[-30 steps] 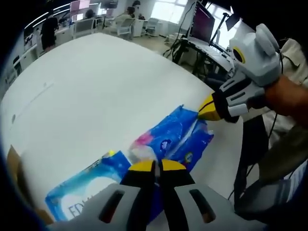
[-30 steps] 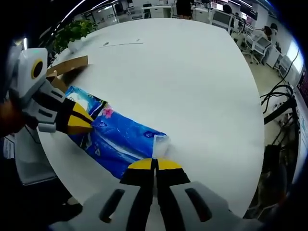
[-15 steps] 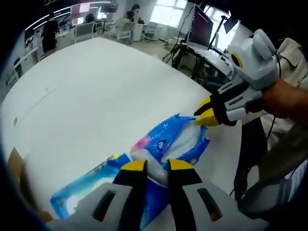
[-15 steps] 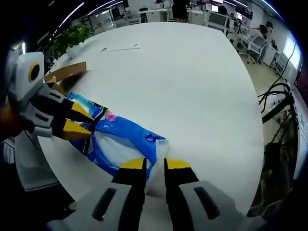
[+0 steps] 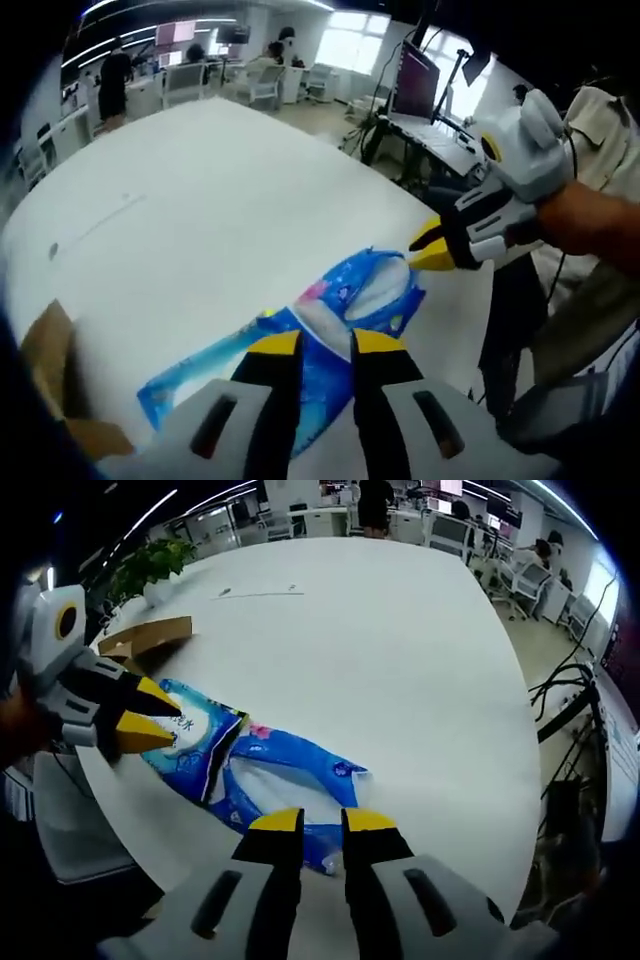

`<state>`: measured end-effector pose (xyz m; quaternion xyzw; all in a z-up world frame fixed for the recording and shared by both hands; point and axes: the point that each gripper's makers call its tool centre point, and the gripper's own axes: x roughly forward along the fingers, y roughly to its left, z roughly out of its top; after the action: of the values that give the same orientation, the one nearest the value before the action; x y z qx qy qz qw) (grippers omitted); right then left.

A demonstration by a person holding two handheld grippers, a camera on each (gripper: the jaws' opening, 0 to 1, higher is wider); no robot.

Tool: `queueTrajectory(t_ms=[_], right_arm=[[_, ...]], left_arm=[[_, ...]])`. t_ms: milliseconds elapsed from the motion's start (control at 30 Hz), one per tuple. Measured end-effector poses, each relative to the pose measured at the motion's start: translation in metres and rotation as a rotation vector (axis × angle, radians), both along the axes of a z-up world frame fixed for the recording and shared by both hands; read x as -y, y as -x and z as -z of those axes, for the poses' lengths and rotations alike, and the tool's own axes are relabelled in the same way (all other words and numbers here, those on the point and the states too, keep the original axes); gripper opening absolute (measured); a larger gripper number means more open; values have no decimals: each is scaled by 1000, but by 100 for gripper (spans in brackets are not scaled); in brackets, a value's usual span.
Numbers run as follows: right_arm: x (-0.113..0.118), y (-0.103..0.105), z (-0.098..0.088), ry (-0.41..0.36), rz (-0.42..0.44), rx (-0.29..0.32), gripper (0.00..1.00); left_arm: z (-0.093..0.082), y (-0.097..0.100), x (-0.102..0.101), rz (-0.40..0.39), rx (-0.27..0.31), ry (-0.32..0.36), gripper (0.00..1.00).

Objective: Operate the shoe box by opening the lid, removing the specified soft item, and placing it in the target area until the item is outside and the box remains undamaged.

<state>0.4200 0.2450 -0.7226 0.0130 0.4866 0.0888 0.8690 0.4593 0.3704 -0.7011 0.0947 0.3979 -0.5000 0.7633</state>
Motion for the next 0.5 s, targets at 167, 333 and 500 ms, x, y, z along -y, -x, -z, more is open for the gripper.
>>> queueTrajectory(t_ms=[167, 333, 500], right_arm=[[-14, -2, -10, 8, -11, 14, 13], [-32, -6, -19, 7, -25, 30, 13], [-51, -9, -24, 10, -40, 38, 13]], left_arm=[[-5, 0, -14, -10, 6, 6, 17], [-12, -1, -28, -25, 16, 17, 17], [-16, -5, -50, -45, 20, 25, 17]])
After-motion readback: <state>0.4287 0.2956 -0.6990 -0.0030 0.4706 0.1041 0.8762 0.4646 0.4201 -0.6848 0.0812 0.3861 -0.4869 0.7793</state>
